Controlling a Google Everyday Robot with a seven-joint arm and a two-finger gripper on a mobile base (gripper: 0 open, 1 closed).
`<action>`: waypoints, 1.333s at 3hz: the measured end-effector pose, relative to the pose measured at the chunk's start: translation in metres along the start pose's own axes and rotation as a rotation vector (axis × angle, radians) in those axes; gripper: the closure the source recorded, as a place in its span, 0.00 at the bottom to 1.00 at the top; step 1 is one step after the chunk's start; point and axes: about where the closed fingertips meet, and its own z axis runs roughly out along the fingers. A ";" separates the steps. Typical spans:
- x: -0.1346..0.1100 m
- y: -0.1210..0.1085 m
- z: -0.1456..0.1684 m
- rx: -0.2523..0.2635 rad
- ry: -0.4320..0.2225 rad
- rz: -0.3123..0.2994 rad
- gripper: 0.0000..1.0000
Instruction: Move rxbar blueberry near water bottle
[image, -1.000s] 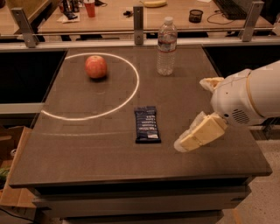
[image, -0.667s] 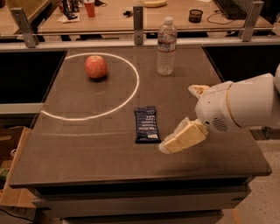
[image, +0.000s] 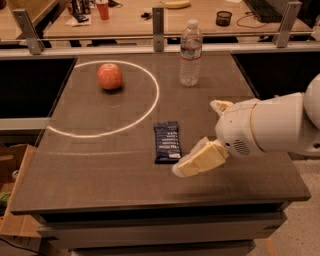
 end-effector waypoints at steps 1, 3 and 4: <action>-0.009 0.012 0.014 0.031 -0.044 0.023 0.00; -0.006 0.037 0.043 0.022 -0.088 0.064 0.00; 0.002 0.043 0.055 0.021 -0.095 0.098 0.00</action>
Offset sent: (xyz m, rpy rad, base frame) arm -0.0089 0.0522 -0.0281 0.1251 -0.0463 -0.0665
